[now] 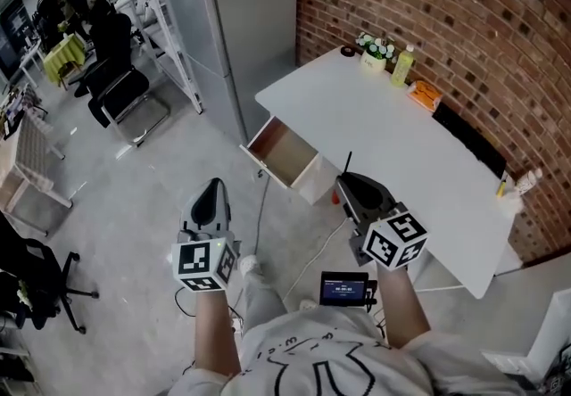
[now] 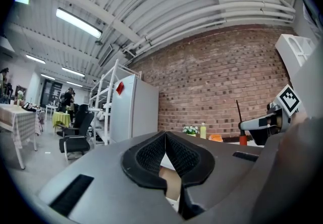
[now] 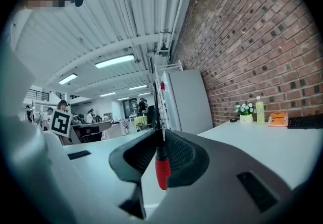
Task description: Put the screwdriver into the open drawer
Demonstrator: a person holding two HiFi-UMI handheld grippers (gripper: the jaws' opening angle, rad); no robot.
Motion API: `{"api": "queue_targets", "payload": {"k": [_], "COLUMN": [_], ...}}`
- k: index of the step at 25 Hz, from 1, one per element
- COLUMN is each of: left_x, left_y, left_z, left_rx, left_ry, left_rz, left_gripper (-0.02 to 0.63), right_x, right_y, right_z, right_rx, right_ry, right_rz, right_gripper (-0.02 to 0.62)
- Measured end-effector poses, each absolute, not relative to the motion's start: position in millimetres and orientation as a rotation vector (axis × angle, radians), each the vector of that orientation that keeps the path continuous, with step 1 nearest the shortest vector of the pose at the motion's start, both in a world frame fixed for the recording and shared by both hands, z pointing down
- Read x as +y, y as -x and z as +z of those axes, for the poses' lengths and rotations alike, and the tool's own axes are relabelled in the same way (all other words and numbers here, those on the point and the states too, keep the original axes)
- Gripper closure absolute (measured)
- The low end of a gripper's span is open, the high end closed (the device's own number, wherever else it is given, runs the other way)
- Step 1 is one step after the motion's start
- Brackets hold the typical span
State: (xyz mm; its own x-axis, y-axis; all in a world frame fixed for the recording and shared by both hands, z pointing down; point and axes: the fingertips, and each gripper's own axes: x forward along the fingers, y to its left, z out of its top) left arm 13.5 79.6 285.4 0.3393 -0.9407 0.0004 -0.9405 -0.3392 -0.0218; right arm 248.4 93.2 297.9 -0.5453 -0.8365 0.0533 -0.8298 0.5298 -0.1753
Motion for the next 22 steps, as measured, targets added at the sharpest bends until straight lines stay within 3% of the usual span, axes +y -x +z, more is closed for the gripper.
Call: {"api": "queue_targets", "payload": {"k": [22], "left_x": [-147], "left_y": [186], "left_z": [324], "left_rx": [1.892], "left_ry": [2.604], "left_rz": [-0.095], "left_gripper": [0.592], "right_x": [-127], "right_y": [-82], "right_z": [326], "right_rx": [2.743], "right_ry": [1.595], "right_rz": [-0.368], "right_gripper": [0.537]}}
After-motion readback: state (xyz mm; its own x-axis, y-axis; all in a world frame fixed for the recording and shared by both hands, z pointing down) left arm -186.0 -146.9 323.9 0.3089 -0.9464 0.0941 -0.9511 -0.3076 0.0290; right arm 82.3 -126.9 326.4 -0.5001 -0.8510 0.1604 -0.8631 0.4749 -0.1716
